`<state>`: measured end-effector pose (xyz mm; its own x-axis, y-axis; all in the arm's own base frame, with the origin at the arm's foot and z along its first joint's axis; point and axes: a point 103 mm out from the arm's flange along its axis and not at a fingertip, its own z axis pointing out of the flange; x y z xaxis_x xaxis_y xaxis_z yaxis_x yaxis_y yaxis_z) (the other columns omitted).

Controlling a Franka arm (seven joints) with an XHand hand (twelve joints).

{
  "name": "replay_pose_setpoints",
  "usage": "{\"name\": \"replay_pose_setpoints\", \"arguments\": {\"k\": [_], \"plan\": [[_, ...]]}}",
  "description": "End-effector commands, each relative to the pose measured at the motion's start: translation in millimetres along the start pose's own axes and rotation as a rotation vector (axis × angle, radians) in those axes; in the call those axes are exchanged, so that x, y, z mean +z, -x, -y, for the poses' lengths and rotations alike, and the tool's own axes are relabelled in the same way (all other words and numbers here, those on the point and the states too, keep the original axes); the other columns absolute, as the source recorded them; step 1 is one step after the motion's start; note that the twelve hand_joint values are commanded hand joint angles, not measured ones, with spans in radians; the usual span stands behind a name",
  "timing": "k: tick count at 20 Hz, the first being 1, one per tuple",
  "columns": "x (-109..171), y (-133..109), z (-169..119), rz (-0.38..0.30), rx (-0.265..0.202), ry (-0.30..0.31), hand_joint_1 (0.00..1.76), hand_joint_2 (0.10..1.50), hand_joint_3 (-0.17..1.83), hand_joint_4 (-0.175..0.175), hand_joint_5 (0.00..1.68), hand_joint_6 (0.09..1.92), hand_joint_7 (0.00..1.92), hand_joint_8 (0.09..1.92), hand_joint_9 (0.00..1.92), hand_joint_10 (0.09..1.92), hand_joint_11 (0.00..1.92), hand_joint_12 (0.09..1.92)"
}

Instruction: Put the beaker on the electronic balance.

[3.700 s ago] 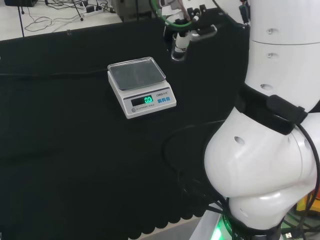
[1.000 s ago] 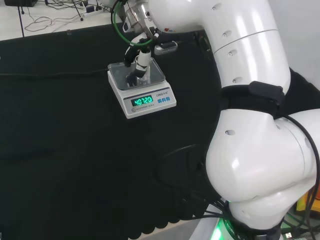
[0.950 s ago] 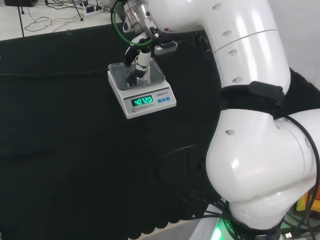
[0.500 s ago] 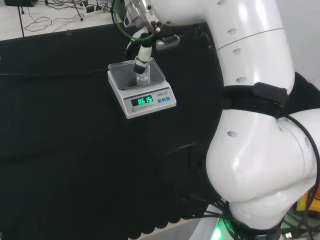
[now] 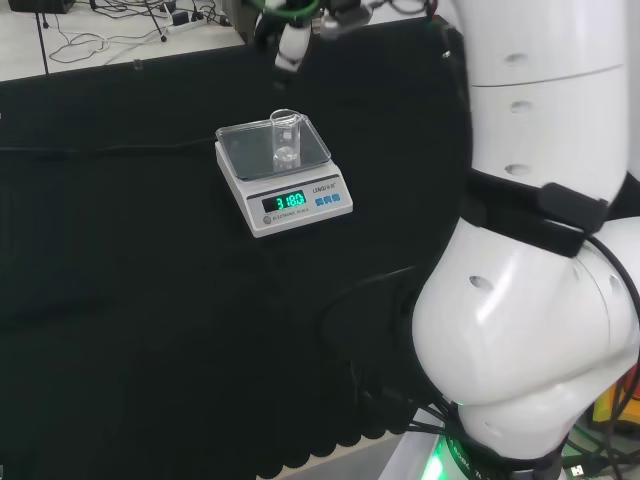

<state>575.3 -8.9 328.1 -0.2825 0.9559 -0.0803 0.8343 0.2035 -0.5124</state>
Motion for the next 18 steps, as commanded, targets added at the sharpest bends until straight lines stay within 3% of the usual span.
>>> {"name": "replay_pose_setpoints", "arguments": {"k": [1,4,5,7,10,18], "plan": [[-40.0,6.2,103.6,0.122,0.152,0.166,0.88,0.86,-0.15,0.017,0.49,0.33,0.32,0.42,0.29,0.68,0.14,1.46],[-22.7,7.8,130.7,0.114,0.166,0.187,1.03,1.00,-0.13,-0.003,0.87,0.67,0.70,0.67,0.86,0.71,0.77,1.17],[-13.6,9.0,139.4,0.105,0.170,0.189,1.08,1.04,-0.09,-0.024,0.96,0.77,0.81,0.71,1.00,0.67,0.99,1.03],[7.5,11.5,155.5,0.083,0.181,0.186,1.13,1.08,-0.04,-0.098,1.04,0.85,0.95,0.71,1.17,0.59,1.20,0.84],[43.7,15.4,181.2,0.064,0.225,0.192,1.16,1.09,-0.02,-0.164,1.04,0.90,1.03,0.70,1.24,0.56,1.26,0.74],[105.0,41.1,240.8,-0.065,0.347,0.241,1.17,1.09,-0.01,-0.175,1.03,0.93,1.05,0.70,1.24,0.56,1.25,0.72]]}}
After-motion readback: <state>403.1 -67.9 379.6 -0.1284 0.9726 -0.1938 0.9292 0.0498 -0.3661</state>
